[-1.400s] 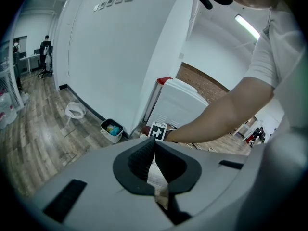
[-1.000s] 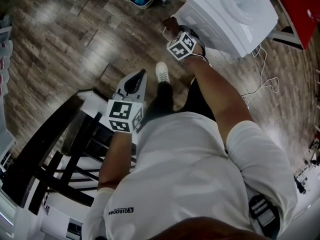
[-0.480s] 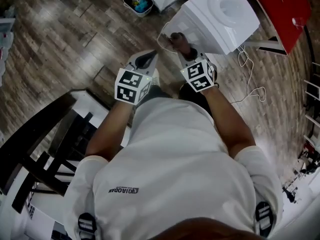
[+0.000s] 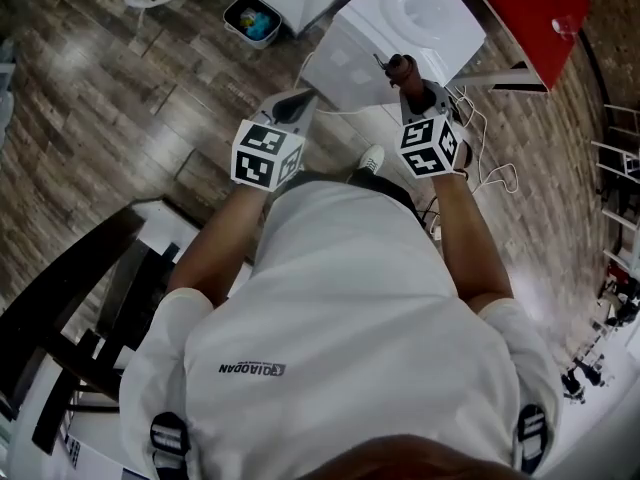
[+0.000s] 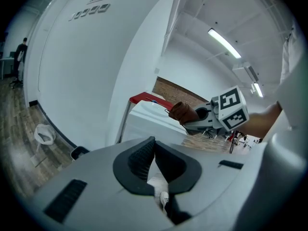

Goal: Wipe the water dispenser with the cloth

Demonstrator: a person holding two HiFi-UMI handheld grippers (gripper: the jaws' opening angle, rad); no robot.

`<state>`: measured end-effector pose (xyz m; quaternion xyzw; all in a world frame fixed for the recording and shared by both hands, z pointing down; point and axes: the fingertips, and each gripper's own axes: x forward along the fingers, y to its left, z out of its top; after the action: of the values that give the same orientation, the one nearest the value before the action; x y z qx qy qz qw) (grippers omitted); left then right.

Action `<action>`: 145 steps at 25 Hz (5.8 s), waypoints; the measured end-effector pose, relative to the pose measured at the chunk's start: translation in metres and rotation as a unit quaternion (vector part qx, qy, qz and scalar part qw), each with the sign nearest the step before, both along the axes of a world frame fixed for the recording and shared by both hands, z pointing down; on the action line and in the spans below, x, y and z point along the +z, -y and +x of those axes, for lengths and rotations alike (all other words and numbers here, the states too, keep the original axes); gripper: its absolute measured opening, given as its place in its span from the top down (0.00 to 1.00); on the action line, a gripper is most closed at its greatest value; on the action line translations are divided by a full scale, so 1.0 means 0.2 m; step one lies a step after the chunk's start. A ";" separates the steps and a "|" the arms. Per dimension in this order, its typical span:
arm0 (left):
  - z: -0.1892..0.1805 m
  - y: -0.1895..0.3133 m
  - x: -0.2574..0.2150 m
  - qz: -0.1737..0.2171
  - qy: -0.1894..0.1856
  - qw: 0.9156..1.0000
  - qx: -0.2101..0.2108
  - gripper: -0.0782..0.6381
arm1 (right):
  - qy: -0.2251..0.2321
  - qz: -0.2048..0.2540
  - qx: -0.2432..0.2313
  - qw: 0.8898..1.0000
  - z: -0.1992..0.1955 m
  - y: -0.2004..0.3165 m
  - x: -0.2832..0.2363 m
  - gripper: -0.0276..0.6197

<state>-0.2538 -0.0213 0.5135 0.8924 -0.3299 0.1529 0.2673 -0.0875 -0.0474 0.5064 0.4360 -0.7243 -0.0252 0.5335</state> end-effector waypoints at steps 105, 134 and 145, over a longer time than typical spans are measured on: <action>0.32 -0.21 -0.33 0.058 0.006 0.990 0.125 0.89 | 0.633 0.020 0.092 0.769 -0.18 -0.55 -0.48 0.85; 0.23 -1.19 -0.55 0.080 0.017 0.995 0.055 0.89 | 0.573 0.063 0.128 0.807 0.06 -1.61 -0.55 0.85; 0.15 -1.28 -0.62 0.086 0.008 0.995 0.054 0.89 | 0.583 0.065 0.137 0.798 -0.05 -1.64 -0.56 0.85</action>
<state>-0.2228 0.2349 0.3887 0.9274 -0.2954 0.1455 0.1777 -0.0970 0.2806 0.3944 0.4968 -0.8276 0.2603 -0.0219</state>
